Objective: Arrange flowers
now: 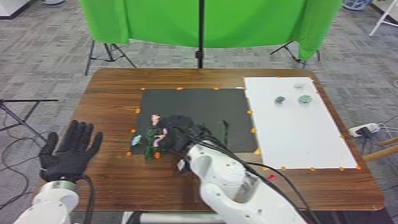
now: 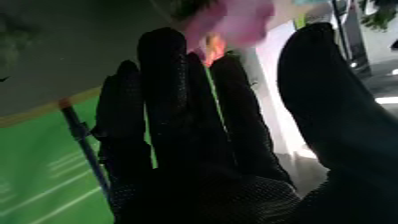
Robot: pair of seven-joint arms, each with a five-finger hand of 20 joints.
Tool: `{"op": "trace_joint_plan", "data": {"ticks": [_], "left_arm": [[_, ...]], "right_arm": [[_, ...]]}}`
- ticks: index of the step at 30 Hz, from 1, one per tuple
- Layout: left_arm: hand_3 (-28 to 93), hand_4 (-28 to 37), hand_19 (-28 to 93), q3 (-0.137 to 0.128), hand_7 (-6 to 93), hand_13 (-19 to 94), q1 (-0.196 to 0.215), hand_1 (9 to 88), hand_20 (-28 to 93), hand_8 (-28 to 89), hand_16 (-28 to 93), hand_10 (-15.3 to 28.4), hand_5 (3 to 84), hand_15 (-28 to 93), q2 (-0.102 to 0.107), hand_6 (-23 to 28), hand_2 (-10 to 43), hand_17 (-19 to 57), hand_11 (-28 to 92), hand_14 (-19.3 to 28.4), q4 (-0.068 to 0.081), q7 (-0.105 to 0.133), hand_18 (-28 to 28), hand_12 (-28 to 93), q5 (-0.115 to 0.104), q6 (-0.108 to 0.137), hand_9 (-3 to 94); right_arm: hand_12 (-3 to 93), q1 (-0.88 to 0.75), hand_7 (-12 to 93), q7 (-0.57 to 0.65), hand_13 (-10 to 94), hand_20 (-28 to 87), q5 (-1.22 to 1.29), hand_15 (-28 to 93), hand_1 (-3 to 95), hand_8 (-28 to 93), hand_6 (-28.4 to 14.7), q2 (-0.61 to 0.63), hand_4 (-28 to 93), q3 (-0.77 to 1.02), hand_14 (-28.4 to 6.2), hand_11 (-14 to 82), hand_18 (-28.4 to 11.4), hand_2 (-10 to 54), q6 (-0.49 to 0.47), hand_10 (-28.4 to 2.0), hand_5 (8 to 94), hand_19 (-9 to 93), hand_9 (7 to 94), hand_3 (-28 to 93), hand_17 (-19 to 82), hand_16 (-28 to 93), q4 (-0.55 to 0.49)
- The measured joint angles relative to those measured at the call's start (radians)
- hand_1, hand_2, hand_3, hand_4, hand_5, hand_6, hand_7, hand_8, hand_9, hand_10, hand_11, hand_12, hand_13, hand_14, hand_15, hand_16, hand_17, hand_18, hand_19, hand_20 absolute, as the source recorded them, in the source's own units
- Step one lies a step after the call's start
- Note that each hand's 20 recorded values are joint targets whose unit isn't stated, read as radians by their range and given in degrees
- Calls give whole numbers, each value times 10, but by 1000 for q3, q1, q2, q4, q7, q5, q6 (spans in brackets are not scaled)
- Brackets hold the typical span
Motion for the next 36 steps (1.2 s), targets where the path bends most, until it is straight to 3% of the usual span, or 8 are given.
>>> {"op": "trace_joint_plan", "data": {"ticks": [8, 13, 19, 23, 26, 30, 36], "left_arm": [[776, -283, 428, -4, 113, 322, 17, 259, 160, -93, -91, 164, 499, 422, -8, 111, 171, -69, 238, 168, -4, 9, 148, 103, 0, 0, 430], [775, -283, 428, -4, 114, 323, 18, 260, 160, -93, -90, 164, 499, 423, -15, 111, 171, -69, 239, 168, -5, 12, 148, 103, 0, 0, 431], [776, -283, 428, 1, 114, 324, 23, 260, 162, -94, -90, 164, 501, 425, -16, 111, 171, -70, 241, 169, -13, 21, 148, 103, 0, 0, 433], [775, -283, 427, 13, 114, 324, 24, 260, 162, -94, -91, 165, 501, 425, -16, 112, 172, -70, 241, 169, -15, 21, 148, 103, 1, 0, 433], [775, -283, 427, 18, 114, 323, 24, 260, 162, -94, -91, 165, 501, 426, -17, 112, 172, -70, 240, 169, -15, 17, 148, 102, 18, 8, 432], [775, -283, 427, 21, 114, 322, 24, 260, 162, -94, -91, 166, 501, 426, -18, 112, 173, -70, 240, 170, -15, 7, 147, 103, 69, 18, 431], [775, -283, 428, 21, 113, 321, 24, 259, 162, -94, -92, 166, 501, 426, -18, 113, 174, -70, 238, 169, -15, 2, 148, 103, 76, 21, 429]], "right_arm": [[154, 0, 111, 34, 532, 271, 98, 690, 380, -112, -67, 6, -283, 89, -162, 142, -248, -95, 24, -181, 477, 920, 502, 755, 325, 170, -16], [145, 15, 123, 52, 440, 253, 96, 482, 397, -116, -60, 9, -283, 140, -161, 137, -245, -95, 61, -183, 501, 863, 498, 795, 279, 100, -14], [145, 74, 158, 97, 385, 235, 21, 383, 454, -135, -46, 31, -283, 212, -146, 150, -226, -95, 184, -169, 543, 817, 506, 816, 257, 94, 84], [134, 118, 161, 122, 360, 223, -3, 300, 447, -138, -44, 76, -283, 273, -145, 125, -225, -95, 177, -171, 536, 783, 474, 822, 241, 92, 159], [130, 141, 160, 140, 350, 217, -20, 276, 448, -140, -45, 132, -283, 297, -150, 114, -225, -95, 150, -170, 530, 766, 461, 829, 233, 96, 195], [127, 143, 156, 167, 359, 213, -39, 274, 459, -140, -29, 188, -283, 337, -158, 106, -230, -95, 71, -163, 526, 756, 457, 838, 228, 103, 224], [121, 134, 161, 221, 323, 191, -55, 241, 485, -143, -18, 199, -283, 383, -163, 101, -225, -95, 5, -157, 518, 701, 443, 850, 209, 100, 289]]}}
